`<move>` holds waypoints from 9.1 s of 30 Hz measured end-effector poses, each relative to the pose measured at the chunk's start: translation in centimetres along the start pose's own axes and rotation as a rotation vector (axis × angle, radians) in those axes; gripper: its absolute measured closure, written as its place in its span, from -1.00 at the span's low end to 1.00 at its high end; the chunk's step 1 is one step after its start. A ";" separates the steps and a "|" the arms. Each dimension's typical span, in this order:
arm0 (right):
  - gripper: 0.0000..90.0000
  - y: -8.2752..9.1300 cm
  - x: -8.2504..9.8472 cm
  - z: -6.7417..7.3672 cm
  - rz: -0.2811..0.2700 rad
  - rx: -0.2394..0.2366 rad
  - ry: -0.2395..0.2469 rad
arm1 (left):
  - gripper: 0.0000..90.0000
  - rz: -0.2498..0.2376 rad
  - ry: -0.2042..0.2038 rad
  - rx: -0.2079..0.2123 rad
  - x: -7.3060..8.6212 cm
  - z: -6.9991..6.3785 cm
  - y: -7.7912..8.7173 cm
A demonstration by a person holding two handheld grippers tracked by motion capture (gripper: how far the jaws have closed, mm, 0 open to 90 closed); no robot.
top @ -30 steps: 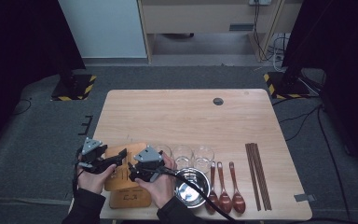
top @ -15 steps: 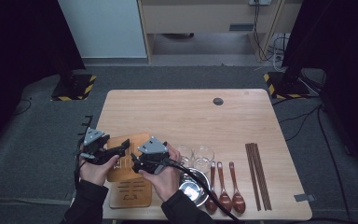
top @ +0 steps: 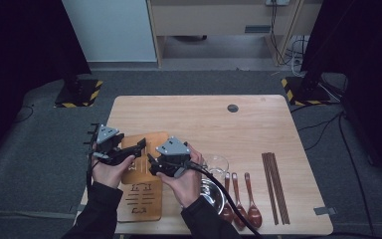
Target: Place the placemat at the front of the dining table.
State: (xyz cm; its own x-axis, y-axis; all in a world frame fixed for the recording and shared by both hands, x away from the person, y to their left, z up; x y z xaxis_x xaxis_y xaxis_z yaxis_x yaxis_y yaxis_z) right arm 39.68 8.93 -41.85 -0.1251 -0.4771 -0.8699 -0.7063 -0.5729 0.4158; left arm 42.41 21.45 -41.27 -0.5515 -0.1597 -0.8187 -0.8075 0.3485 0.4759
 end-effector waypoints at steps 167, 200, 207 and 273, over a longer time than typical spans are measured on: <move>-0.43 -12.2 17.8 -17.3 0.381 -0.077 -0.204 | -0.61 0.371 -0.050 -0.062 5.0 -3.7 -28.3; -0.49 -12.2 17.6 -16.9 0.384 -0.086 -0.196 | -0.62 0.415 -0.053 -0.050 5.7 -3.4 -28.4; -0.47 -11.6 17.2 -17.3 0.381 -0.076 -0.176 | -0.63 0.385 -0.034 -0.028 4.9 -3.5 -27.8; -0.55 -11.0 19.5 -17.8 0.357 -0.151 0.024 | -0.90 0.421 -0.278 0.083 8.2 0.5 -23.1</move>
State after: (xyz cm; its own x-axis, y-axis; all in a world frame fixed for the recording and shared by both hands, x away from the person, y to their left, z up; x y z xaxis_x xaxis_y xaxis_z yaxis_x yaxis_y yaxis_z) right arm 57.44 -5.89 -58.66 -0.3268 -0.6790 -0.6574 -0.5103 -0.4586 0.7275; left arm 56.67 12.56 -59.13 -0.7397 0.2585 -0.6214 -0.5018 0.4034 0.7651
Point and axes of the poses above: each handheld gripper's, and its own axes: y roughly backward along the jaws, x roughly out of its underside, z roughly to its left, the point moved 8 cm from there along -y, roughly forward along the jaws, and after that the axes turned 13 degrees about y, right-handed, at the moved point
